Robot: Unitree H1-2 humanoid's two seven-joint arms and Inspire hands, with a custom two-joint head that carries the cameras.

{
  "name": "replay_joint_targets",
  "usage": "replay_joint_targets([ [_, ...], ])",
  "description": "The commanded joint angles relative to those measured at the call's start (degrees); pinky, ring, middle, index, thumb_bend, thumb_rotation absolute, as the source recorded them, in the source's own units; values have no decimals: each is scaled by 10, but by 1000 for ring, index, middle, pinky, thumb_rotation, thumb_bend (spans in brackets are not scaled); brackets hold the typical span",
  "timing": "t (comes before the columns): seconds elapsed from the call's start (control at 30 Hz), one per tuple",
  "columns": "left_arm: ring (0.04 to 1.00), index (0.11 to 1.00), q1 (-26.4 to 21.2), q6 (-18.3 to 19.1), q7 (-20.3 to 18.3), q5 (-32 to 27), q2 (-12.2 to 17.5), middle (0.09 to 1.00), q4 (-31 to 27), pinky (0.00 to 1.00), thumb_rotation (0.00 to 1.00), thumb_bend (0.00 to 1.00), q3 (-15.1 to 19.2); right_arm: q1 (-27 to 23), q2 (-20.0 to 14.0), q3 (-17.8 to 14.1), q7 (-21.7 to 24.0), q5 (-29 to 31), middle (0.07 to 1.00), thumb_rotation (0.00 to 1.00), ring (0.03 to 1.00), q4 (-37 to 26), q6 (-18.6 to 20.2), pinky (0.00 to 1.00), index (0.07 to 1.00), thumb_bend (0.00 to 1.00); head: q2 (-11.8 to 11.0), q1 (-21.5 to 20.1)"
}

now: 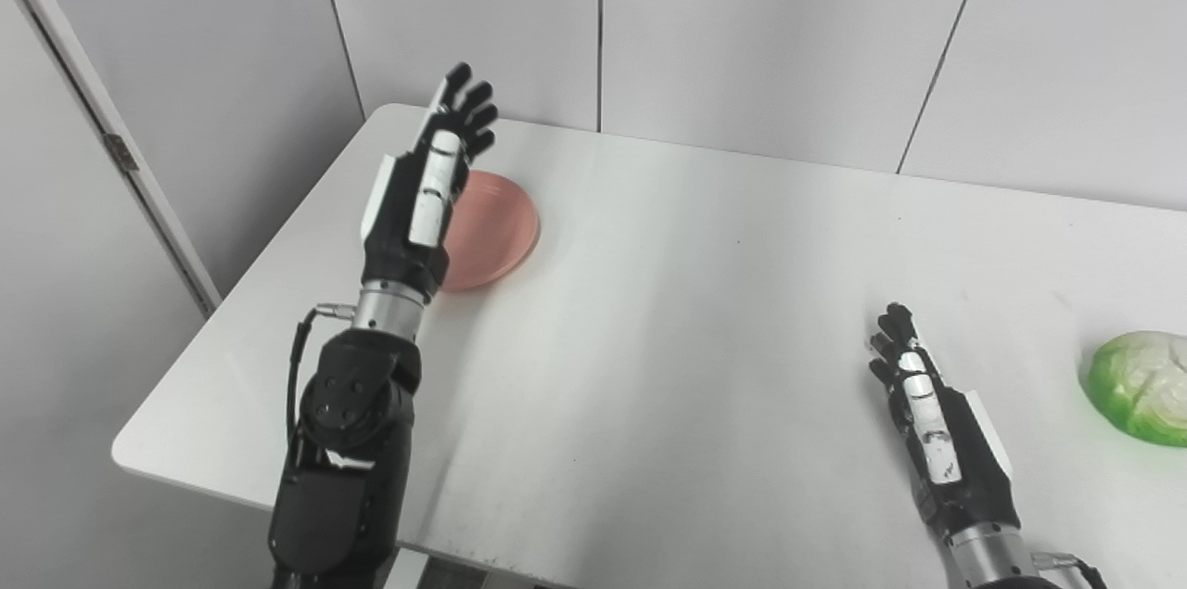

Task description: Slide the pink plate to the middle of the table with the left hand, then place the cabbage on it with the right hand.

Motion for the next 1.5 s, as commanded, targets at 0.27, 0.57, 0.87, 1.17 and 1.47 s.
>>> replay_joint_targets([
  [0.27,912,900,-80,-6,4,-64,61,910,78,919,1000,504,55,14,-1,-1,1,2,1000,1000,1000,15,4,1000,1000,217,-1,3],
  [0.57,876,864,-117,-3,5,-82,101,881,163,864,1000,473,79,17,-5,0,2,2,1000,1000,1000,13,0,1000,1000,213,1,5],
  [0.87,851,843,-134,-9,5,-102,125,858,234,844,1000,472,102,17,-6,0,3,3,1000,1000,1000,13,-3,1000,1000,208,0,9],
  [1.17,857,846,-140,-1,1,-130,137,861,295,864,1000,477,119,20,-5,-1,2,3,1000,1000,1000,2,5,1000,1000,206,4,8],
  [1.47,869,859,-139,-17,2,-134,145,875,342,865,1000,468,121,21,-4,-1,0,2,1000,1000,1000,0,6,1000,1000,210,7,6],
])
